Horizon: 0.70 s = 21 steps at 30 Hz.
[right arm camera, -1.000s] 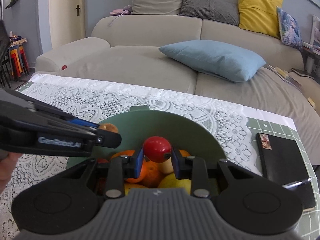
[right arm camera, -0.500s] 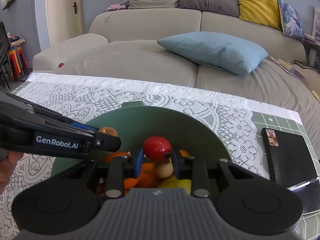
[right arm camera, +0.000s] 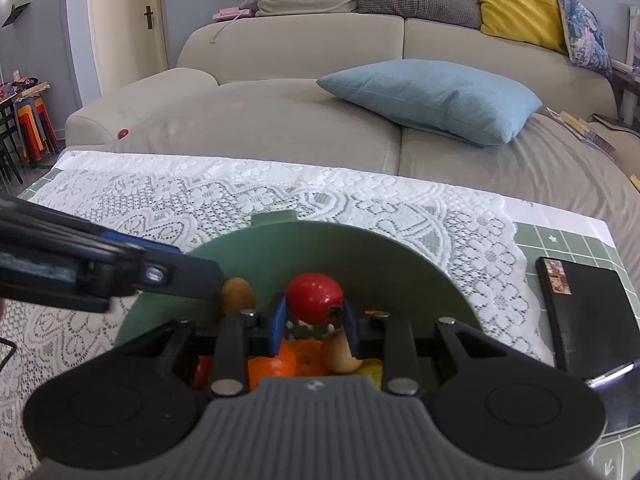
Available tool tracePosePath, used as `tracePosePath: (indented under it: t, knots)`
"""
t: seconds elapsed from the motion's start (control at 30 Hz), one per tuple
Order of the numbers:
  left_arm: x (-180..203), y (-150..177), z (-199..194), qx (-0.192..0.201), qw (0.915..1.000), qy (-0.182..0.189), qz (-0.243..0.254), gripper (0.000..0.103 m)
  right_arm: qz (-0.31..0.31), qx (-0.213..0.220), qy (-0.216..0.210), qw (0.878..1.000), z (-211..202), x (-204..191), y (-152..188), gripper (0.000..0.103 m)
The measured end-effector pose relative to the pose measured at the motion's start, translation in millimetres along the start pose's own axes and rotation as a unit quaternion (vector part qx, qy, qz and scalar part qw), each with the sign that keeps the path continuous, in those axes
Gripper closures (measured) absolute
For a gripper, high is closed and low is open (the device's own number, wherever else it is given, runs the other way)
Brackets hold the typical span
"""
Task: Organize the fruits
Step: 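Open the left tool to drop the kiwi while the right tool drops the tomato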
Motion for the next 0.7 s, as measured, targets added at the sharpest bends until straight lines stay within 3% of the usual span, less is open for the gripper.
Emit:
tracePosePath:
  t: [0.23, 0.7]
  knots:
    - [-8, 8, -24, 0.023, 0.9984, -0.05, 0.016, 0.057, 0.007, -0.013, 0.004, 1.0, 13, -4, -6, 0.076]
    - [-12, 31, -52, 0.03, 0.9958, -0.081, 0.029, 0.055, 0.018, -0.018, 0.018, 1.0, 14, -4, -8, 0.074]
Point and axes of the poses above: each gripper's, at about its wrist camera, not at the fingertips, and z roughly the way its jaws point, x to its right, y to its underside, the point moved 3 cm from there along z, roughly the way its jaws point, and after that the axes turned 4 degrees about z, right-handed, at the moved point
